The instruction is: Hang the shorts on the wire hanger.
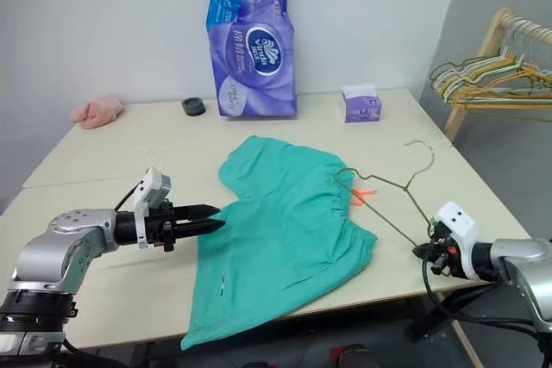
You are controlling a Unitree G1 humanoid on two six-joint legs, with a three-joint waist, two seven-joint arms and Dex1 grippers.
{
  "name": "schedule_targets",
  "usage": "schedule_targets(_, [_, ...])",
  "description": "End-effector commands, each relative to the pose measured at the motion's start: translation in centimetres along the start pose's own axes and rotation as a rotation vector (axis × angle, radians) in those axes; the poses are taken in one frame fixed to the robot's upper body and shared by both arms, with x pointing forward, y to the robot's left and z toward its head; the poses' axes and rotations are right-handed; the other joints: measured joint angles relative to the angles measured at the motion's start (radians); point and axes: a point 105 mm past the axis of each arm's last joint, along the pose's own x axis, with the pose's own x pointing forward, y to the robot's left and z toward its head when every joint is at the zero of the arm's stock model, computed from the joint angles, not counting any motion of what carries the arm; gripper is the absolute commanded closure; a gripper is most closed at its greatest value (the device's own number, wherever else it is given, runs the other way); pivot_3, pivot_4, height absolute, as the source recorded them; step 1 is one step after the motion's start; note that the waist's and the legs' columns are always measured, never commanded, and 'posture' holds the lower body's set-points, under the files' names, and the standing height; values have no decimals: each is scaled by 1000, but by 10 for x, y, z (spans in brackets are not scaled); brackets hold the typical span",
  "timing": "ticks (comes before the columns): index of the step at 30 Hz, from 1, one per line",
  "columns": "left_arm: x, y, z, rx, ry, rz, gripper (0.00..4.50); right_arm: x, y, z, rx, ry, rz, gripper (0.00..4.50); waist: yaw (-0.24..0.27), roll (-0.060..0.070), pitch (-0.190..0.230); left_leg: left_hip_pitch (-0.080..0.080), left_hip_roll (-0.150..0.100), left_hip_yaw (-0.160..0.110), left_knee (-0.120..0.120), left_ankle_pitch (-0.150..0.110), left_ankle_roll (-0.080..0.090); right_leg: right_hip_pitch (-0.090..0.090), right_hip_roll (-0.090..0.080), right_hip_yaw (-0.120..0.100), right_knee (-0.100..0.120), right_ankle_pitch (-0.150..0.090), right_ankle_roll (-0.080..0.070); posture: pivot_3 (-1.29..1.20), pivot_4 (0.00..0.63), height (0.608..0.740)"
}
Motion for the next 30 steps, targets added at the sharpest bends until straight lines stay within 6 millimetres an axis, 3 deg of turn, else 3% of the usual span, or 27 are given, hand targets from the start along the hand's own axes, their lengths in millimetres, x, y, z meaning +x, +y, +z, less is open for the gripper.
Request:
schedule_targets(1, [-1, 5, 22, 74, -40, 25, 2402, -9, -9, -3, 30, -1, -39, 4500, 0, 0, 0, 0, 0, 0, 0, 0, 0, 0, 0, 0, 0, 0, 0, -184, 0, 740])
schedule_targets(11, [1, 8, 25, 77, -38, 47, 2402, -9, -12, -18, 97, 53, -13, 4500, -8, 0, 0, 0, 1, 2, 0, 0, 0, -1, 0, 1, 0, 0, 0, -171, 0, 740])
schedule_targets(17, [0, 9, 25, 78, -35, 57, 2402, -1, 7, -1, 69, 31, 108, 4500, -8, 0, 0, 0, 1, 2, 0, 0, 0, -1, 0, 1, 0, 0, 0, -173, 0, 740])
schedule_targets(24, [-4, 17, 27, 88, -36, 100, 2402, 7, 12, 25, 40, 15, 197, 4500, -9, 0, 0, 0, 1, 2, 0, 0, 0, -1, 0, 1, 0, 0, 0, -163, 0, 740])
schedule_targets(30, [-7, 20, 26, 91, -40, 125, 2402, 21, 17, 25, 47, 75, 258, 4500, -6, 0, 0, 0, 1, 1, 0, 0, 0, -1, 0, 1, 0, 0, 0, -144, 0, 740])
